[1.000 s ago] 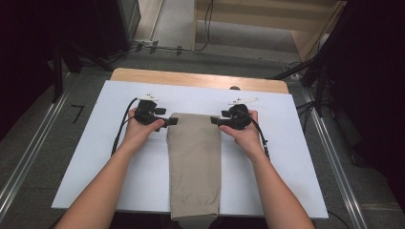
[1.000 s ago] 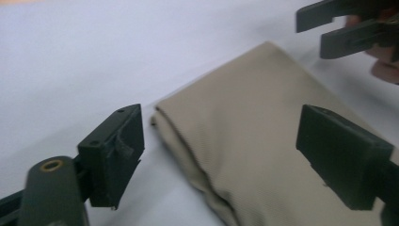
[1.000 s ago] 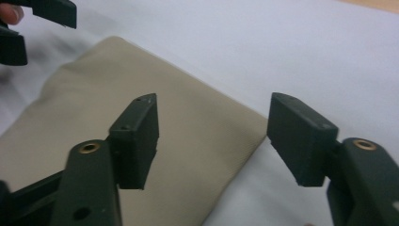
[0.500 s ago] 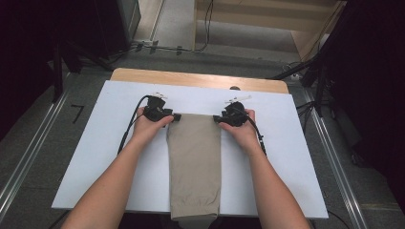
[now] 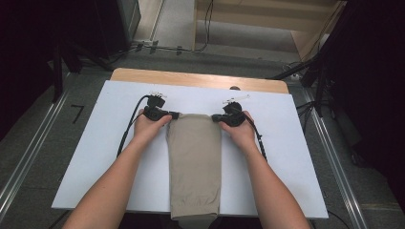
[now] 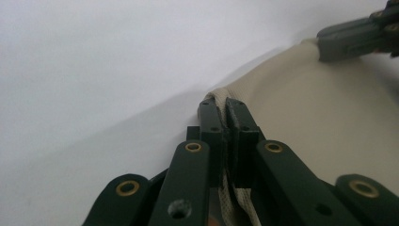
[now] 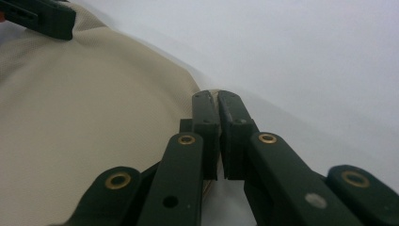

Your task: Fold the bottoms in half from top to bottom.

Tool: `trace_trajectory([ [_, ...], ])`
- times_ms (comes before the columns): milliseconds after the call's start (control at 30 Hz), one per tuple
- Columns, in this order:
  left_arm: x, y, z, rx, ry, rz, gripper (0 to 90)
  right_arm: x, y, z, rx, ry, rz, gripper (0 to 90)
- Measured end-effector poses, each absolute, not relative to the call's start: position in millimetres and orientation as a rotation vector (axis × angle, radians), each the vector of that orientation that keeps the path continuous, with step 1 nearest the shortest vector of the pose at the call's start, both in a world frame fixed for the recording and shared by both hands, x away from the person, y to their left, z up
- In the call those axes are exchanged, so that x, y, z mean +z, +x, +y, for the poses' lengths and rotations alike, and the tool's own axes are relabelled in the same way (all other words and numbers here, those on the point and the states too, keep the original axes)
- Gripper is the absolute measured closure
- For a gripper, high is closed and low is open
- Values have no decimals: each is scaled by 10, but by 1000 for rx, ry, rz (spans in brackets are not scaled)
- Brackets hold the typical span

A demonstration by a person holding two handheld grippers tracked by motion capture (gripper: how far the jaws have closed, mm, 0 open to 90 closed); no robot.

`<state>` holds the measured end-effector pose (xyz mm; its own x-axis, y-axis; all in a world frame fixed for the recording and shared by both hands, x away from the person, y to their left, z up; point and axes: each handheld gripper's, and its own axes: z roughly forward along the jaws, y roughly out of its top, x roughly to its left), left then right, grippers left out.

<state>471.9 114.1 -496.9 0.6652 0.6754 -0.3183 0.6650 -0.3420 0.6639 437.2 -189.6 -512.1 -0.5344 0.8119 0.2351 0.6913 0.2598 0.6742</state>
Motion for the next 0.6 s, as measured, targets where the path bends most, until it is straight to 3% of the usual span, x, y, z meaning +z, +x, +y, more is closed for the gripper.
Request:
trace_trajectory([
  [600,-4236,5369,1028,227,2009,963,882,-4292,4908,-2037,1174,1349,2190,861],
])
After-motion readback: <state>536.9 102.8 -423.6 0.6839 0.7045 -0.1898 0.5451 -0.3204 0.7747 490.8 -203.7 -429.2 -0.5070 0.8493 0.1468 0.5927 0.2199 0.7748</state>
